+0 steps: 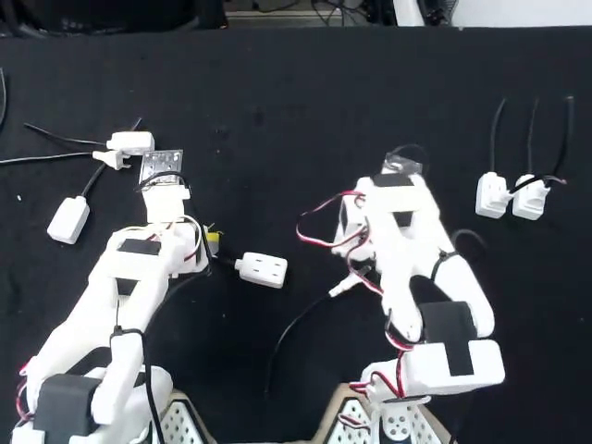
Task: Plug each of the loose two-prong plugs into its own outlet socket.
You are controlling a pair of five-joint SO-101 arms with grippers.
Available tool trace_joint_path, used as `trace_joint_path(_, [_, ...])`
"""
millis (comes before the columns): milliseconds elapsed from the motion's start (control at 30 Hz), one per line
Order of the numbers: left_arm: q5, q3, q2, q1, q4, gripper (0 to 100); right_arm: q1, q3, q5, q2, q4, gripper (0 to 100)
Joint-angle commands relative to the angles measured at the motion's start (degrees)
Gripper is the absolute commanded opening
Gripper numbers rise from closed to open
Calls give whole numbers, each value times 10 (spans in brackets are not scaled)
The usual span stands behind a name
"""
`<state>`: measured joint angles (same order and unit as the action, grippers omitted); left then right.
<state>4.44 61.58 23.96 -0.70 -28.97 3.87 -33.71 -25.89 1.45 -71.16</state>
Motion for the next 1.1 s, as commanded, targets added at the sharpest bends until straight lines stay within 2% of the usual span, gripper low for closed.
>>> trace_joint_path(0, [0,-2,3,0,7,238,-12,22,98,-32,-21,118])
trace_joint_path(167, [0,-2,3,0,7,238,3,22,154,-32,-31,10])
trace_joint_path(467, [0,-2,3,1,6,238,83,20,155,-31,-33,30])
trace_joint_path(733, [0,-2,3,1,7,238,82,26,157,-35,-23,13])
trace_joint_path(933, [0,-2,3,1,6,238,82,115,157,-31,5,11])
trace_joint_path(1067, [0,-2,3,3,6,238,81,185,212,-16,3,11])
